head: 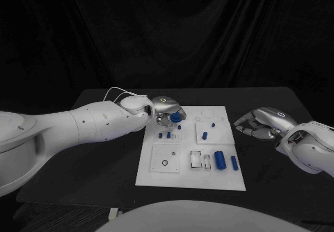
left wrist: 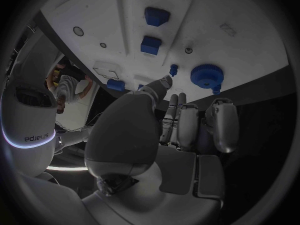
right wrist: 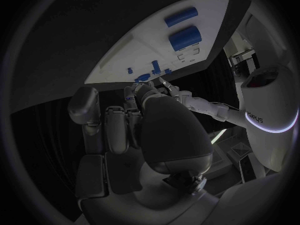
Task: Assemble the parts on the task board
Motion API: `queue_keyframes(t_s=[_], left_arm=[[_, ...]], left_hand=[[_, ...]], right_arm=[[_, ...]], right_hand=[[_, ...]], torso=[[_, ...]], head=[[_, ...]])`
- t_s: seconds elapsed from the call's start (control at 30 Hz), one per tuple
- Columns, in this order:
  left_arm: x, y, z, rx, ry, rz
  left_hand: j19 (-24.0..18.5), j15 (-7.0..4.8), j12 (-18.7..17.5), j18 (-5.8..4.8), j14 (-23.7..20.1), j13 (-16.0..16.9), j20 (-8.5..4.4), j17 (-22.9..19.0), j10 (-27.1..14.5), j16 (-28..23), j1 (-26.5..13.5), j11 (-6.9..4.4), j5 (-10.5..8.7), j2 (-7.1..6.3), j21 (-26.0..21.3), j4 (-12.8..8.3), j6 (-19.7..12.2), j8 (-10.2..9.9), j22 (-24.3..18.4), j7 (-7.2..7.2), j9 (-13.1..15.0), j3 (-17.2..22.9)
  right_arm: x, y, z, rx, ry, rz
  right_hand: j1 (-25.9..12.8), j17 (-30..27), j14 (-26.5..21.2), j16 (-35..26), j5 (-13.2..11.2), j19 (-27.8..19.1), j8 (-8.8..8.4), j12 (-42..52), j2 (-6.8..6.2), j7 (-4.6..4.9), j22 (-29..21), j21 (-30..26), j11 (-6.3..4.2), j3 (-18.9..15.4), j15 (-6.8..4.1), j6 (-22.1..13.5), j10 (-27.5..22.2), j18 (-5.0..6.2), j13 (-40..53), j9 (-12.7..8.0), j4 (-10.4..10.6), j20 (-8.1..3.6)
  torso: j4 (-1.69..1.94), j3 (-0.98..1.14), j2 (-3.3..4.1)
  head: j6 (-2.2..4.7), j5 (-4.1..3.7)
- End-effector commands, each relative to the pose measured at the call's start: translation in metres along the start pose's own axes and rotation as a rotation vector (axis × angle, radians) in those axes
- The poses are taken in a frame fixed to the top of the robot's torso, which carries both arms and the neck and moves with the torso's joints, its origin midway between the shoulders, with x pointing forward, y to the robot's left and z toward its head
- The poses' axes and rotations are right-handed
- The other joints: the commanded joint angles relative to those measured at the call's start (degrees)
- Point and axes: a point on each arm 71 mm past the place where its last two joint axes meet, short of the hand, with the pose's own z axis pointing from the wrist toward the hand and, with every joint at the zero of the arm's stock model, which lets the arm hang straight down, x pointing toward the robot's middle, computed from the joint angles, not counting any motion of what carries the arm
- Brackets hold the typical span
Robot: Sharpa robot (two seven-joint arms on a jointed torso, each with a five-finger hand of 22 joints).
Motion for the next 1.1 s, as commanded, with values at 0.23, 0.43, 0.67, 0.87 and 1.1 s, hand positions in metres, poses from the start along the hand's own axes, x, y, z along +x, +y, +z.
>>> queue_keyframes(t_s=[0.23, 0.43, 0.67, 0.87, 1.1], left_arm=[[0.010, -0.002, 0.006, -0.003, 0.046, 0.073], [0.014, -0.003, 0.008, -0.004, 0.054, 0.074], [0.018, -0.004, 0.011, 0.004, 0.049, 0.075], [0.023, -0.004, 0.013, 0.013, 0.039, 0.077], [0.028, -0.007, 0.014, 0.033, 0.031, 0.076]], left_hand=[[-0.3, -0.52, 0.5, 0.85, -0.3, 0.1, -0.32, -0.7, 2.1, 0.3, -1.7, -0.11, -1.87, 0.46, -0.7, 0.1, 0.8, 0.2, 10.4, -0.38, -1.7, -1.4], [-0.1, -0.64, 1.5, 0.81, -0.2, 0.9, -0.36, -0.7, 3.7, 0.6, -1.9, -0.36, -2.08, 0.91, -0.7, -0.2, 2.9, 1.0, 10.4, -0.55, -1.8, -1.9], [0.0, -0.75, 1.9, 0.76, 0.0, 1.4, -0.37, -0.5, 4.4, 0.9, -2.1, -0.56, -2.06, 1.26, -0.6, 0.0, 3.5, 1.1, 10.5, -0.95, -1.9, -2.1], [0.5, -0.85, 2.6, 0.63, 0.5, 2.0, -0.42, 0.0, 5.9, 1.3, -2.3, -0.57, -1.20, 2.02, 0.0, 0.2, 4.2, 1.3, 10.7, -1.46, -1.9, -1.9], [0.7, -1.12, 3.6, 0.59, 0.6, 2.6, -0.47, -0.1, 8.6, 1.6, -2.1, -1.35, -0.60, 3.04, 0.1, 0.3, 6.4, 2.2, 10.8, -1.81, -1.7, -1.4]], right_arm=[[0.003, -0.002, -0.001, 0.018, 0.021, 0.001], [0.003, -0.002, -0.001, 0.021, 0.023, 0.001], [0.004, -0.001, 0.000, 0.020, 0.025, 0.002], [0.005, -0.001, 0.000, 0.020, 0.028, 0.003], [0.006, -0.001, 0.000, 0.023, 0.032, 0.004]], right_hand=[[-0.1, 5.8, 2.8, -0.7, 0.3, -0.4, 0.28, -0.7, -0.57, -0.05, 7.2, -0.6, 0.15, 0.5, 0.19, 0.3, -0.7, 0.58, 3.2, 0.1, 0.0, -0.01], [-0.1, 5.7, 2.7, -0.8, 0.3, -0.4, 0.28, -0.8, -0.59, -0.06, 7.1, -0.8, 0.14, 0.5, 0.19, 0.3, -0.7, 0.61, 3.1, 0.1, 0.0, -0.01], [-0.1, 5.6, 2.7, -1.0, 0.3, -0.5, 0.27, -0.9, -0.60, -0.06, 7.1, -1.0, 0.14, 0.6, 0.19, 0.3, -0.8, 0.64, 3.0, 0.1, 0.0, -0.01], [-0.1, 5.4, 2.6, -1.2, 0.3, -0.6, 0.27, -1.0, -0.61, -0.07, 7.0, -1.2, 0.14, 0.6, 0.18, 0.3, -0.9, 0.68, 2.9, 0.1, -0.1, -0.01], [-0.1, 5.3, 2.5, -1.3, 0.3, -0.6, 0.28, -1.2, -0.61, -0.08, 7.0, -1.3, 0.13, 0.7, 0.18, 0.4, -1.0, 0.69, 2.7, 0.1, -0.1, -0.01]], torso=[[-0.20, -0.11, -0.02], [-0.07, -0.01, -0.06], [-0.03, -0.02, -0.07], [0.01, -0.06, -0.08], [-0.15, -0.08, -0.13]], head=[[-0.01, 0.11], [-0.01, -0.16], [-0.01, -0.23], [-0.01, -0.21], [-0.01, -0.11]])
